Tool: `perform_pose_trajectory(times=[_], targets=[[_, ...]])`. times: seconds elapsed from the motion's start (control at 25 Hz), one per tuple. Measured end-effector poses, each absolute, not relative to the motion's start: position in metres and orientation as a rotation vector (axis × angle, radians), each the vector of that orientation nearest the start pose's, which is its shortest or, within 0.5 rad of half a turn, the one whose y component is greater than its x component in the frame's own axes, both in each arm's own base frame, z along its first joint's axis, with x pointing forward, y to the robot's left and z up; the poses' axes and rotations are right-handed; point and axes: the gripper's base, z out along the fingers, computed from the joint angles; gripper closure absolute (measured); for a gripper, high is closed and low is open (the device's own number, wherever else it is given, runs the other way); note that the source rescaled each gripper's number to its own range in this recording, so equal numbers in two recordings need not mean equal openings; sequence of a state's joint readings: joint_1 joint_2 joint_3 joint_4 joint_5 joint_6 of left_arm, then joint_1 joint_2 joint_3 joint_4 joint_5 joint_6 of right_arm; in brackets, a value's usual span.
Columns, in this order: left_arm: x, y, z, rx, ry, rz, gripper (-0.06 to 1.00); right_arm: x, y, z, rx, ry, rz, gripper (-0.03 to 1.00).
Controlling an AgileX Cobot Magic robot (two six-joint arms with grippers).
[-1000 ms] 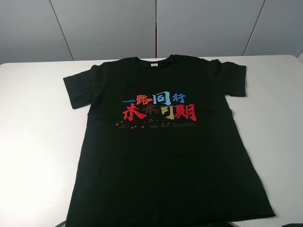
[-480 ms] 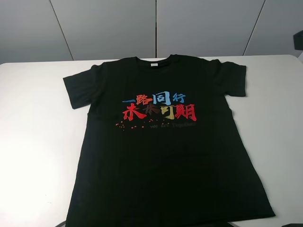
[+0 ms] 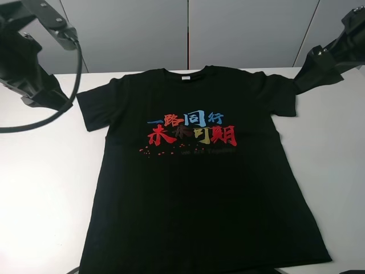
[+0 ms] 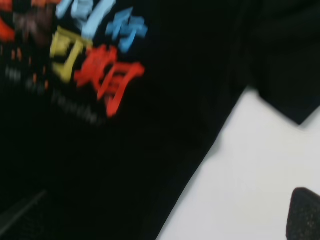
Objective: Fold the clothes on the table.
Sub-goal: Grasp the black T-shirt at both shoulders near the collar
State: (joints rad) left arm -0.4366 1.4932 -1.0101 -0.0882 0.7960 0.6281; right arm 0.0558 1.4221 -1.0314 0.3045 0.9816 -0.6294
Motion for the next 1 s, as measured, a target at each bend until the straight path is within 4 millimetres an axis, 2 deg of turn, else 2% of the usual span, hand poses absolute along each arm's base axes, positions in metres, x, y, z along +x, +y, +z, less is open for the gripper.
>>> perform_pose_trajectory(times=[0.12, 0.28, 0.44, 0.6, 0.68, 0.8, 1.0], targets=[[0.274, -0.143, 0.210, 1.429, 2.435, -0.039, 0.04, 0.274, 0.038, 0.255, -0.782, 2.728, 0.281, -0.03], [0.280, -0.161, 0.165, 1.623, 2.470, -0.038, 0.04, 0.278, 0.038, 0.246, -0.787, 2.755, 0.292, -0.03], [0.285, -0.184, 0.137, 1.752, 2.464, -0.037, 0.04, 0.278, 0.038, 0.247, -0.789, 2.752, 0.291, -0.03], [0.297, -0.202, 0.128, 1.786, 2.458, -0.041, 0.04, 0.279, 0.038, 0.247, -0.787, 2.747, 0.288, -0.03], [0.306, -0.207, 0.129, 1.788, 2.450, -0.030, 0.04, 0.279, 0.038, 0.247, -0.786, 2.746, 0.286, -0.03], [0.316, -0.211, 0.129, 1.807, 2.433, 0.001, 0.04, 0.280, 0.038, 0.248, -0.785, 2.741, 0.283, -0.03], [0.318, -0.210, 0.106, 1.885, 2.482, 0.042, 0.04, 0.280, 0.038, 0.248, -0.785, 2.737, 0.281, -0.03]])
